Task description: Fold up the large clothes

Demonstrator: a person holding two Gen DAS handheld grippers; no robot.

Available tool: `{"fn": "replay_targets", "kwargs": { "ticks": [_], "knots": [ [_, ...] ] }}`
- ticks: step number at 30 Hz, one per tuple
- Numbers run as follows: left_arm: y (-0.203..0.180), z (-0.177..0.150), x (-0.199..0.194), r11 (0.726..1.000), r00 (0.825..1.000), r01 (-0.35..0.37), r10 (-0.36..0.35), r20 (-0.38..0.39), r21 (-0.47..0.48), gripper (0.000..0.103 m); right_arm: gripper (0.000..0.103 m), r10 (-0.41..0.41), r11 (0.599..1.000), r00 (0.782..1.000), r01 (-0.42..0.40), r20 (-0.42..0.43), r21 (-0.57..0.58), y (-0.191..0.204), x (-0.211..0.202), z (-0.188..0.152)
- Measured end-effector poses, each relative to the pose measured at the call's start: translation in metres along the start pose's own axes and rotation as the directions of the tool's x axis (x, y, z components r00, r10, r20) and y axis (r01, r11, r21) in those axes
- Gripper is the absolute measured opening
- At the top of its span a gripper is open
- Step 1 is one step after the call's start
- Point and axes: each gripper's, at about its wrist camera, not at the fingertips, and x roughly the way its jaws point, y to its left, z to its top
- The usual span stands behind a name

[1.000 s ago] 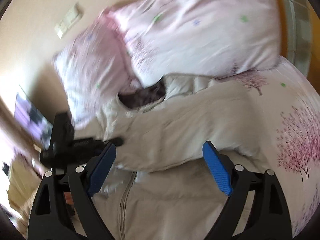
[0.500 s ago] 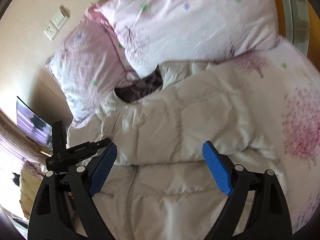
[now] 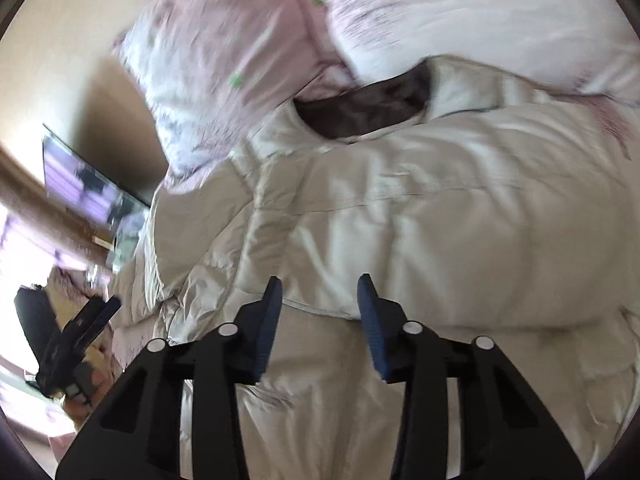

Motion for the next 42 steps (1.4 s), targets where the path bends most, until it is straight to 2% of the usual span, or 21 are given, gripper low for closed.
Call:
{"fn": "replay_targets", "kwargs": {
  "ticks": [2,5,7,9,10,11,12,13,14,15,17,23,25,27,29,30,33,38,42],
  "knots": [
    [0.028,-0.012,-0.022,0.996,0.996,-0.082,0.083,0.031,-0.042,0.095,0.041,-0.016,0.999,0.999,0.015,-0.036,-0.037,0.018,0.021,0.004],
    [0.071,-0.025,-0.049,0.979,0.984,-0.153,0.163,0.066,-0.137,0.095,0.041,-0.077,0.993,0.992,0.068,-0.097,-0.096,0.037,0.058,0.007],
    [0.104,-0.029,-0.062,0.955,0.975,-0.179,0.204,0.085,-0.235,0.094,0.049,-0.129,0.987,0.979,0.111,-0.158,-0.117,0.038,0.082,0.005],
    [0.136,-0.034,-0.074,0.923,0.97,-0.174,0.22,0.101,-0.343,0.092,0.05,-0.146,0.985,0.976,0.128,-0.161,-0.113,0.034,0.09,0.003],
    [0.147,-0.034,-0.076,0.91,0.97,-0.167,0.221,0.103,-0.379,0.091,0.052,-0.129,0.989,0.979,0.114,-0.157,-0.098,0.033,0.087,0.003],
    [0.158,-0.035,-0.077,0.896,0.97,-0.157,0.219,0.106,-0.416,0.089,0.062,-0.098,0.993,0.982,0.087,-0.162,-0.076,0.031,0.083,0.002],
    [0.167,-0.036,-0.076,0.879,0.97,-0.149,0.22,0.107,-0.452,0.085,0.067,-0.049,0.998,0.986,0.043,-0.161,-0.04,0.028,0.075,0.002],
    [0.179,-0.036,-0.075,0.853,0.969,-0.147,0.227,0.102,-0.502,0.083,0.071,-0.032,0.999,0.988,0.028,-0.151,-0.024,0.026,0.07,0.001],
    [0.19,-0.037,-0.073,0.824,0.969,-0.137,0.226,0.097,-0.549,0.077,0.072,-0.028,1.0,0.99,0.026,-0.135,-0.018,0.023,0.06,-0.001],
    [0.204,-0.04,-0.07,0.783,0.973,-0.108,0.21,0.097,-0.613,0.074,0.072,-0.031,0.999,0.992,0.028,-0.123,-0.021,0.023,0.054,-0.002],
    [0.22,-0.046,-0.062,0.722,0.977,-0.066,0.186,0.101,-0.688,0.07,0.072,-0.03,0.999,0.995,0.028,-0.1,-0.021,0.02,0.041,-0.005],
    [0.235,-0.046,-0.057,0.659,0.967,-0.023,0.206,0.151,-0.752,0.062,0.072,-0.012,1.0,0.997,0.013,-0.075,0.017,0.007,0.02,-0.011],
    [0.243,-0.044,-0.055,0.636,0.961,-0.018,0.224,0.163,-0.771,0.051,0.072,-0.006,1.0,0.998,0.007,-0.069,0.022,0.004,0.016,-0.011],
    [0.252,-0.04,-0.05,0.622,0.96,-0.037,0.239,0.145,-0.783,0.026,0.072,-0.003,1.0,0.998,0.005,-0.069,0.024,0.004,0.015,-0.011],
    [0.253,-0.036,-0.047,0.634,0.964,-0.03,0.223,0.146,-0.773,0.013,0.072,-0.006,1.0,0.998,0.007,-0.07,0.023,0.003,0.014,-0.012],
    [0.252,-0.034,-0.048,0.64,0.964,-0.025,0.22,0.152,-0.768,0.012,0.072,-0.009,1.0,0.998,0.01,-0.068,0.023,0.003,0.014,-0.011],
    [0.242,-0.017,-0.062,0.683,0.956,0.004,0.213,0.204,-0.73,0.011,0.072,-0.01,0.999,0.999,0.012,-0.052,0.031,-0.001,0.007,-0.011],
    [0.198,0.032,-0.095,0.79,0.926,0.05,0.193,0.324,-0.611,0.01,0.072,0.0,0.999,1.0,0.001,-0.02,0.054,-0.011,-0.006,-0.01],
    [0.153,0.068,-0.107,0.858,0.913,0.086,0.136,0.386,-0.506,0.01,0.072,0.004,0.998,1.0,-0.004,-0.001,0.058,-0.017,-0.016,-0.011]
  ]
}}
